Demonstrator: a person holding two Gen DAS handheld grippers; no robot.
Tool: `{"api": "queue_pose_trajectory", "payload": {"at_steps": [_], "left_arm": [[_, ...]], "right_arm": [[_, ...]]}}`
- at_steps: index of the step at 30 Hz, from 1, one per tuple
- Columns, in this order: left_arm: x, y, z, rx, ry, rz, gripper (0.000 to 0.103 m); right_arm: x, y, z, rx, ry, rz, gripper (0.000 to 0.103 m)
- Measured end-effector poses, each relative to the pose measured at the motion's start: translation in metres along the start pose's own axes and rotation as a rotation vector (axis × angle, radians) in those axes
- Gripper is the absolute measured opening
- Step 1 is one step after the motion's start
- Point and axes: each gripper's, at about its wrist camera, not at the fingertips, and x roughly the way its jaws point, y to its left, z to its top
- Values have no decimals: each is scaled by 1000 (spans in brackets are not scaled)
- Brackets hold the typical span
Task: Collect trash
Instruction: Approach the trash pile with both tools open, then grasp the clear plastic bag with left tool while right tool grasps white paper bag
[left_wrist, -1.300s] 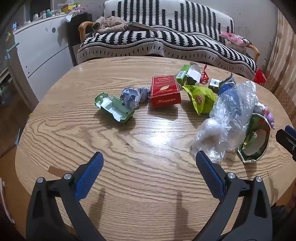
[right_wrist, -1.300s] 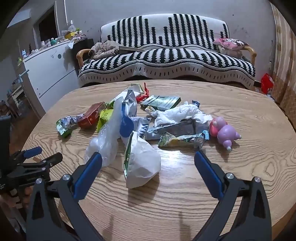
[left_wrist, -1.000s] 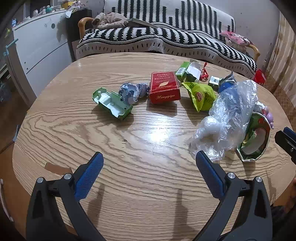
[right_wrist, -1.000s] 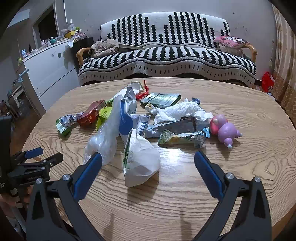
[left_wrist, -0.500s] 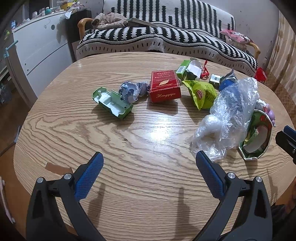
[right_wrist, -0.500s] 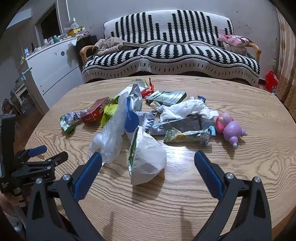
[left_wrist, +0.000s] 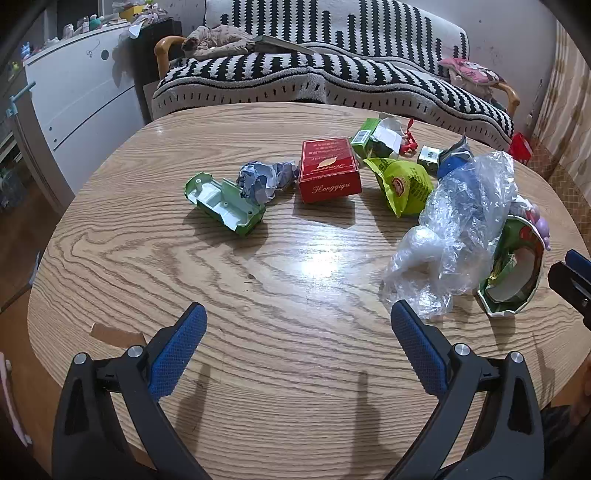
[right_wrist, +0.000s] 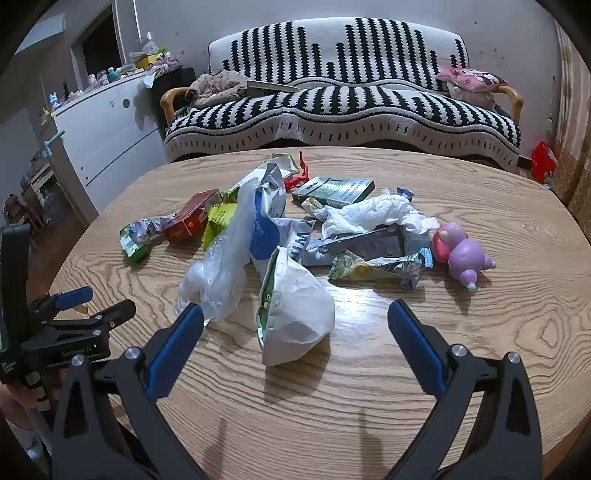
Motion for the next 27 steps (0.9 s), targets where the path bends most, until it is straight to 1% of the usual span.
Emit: {"api": "queue_pose_trajectory", "payload": {"at_steps": [11,13,14,17,19,20,22,23,24,27], "left_arm": [[0,0,-1,-4,-10,-6,97],[-1,-1,-1,-2,-14,-20,97],[-2,-2,-2,1,-14,-38,97],[-3,-12,-4,31,-12,-84,97],[0,-24,-5,64,-36,-77,97],[3,-29,-5,77,-38,-71,97],[9,-39,-2,95,-36,-84,97],[12,-45,0,103,-38,-95,97],[14,-47,2,102,-1,-118,97],[19,-64,8,132,-10,-161,97]], "right_arm": [[0,-2,0,3,3,-3,96],[0,-2,0,2,4,-6,96],[0,-2,1,3,4,-9,96],[2,-4,1,6,5,-19,96],[4,-7,1,8,11,-23,96],[6,-8,1,14,17,-15,96],[12,-12,2,33,26,12,96],[14,-12,2,38,25,14,96],[17,-14,2,46,25,9,96],[32,-16,4,56,32,-3,96]]}}
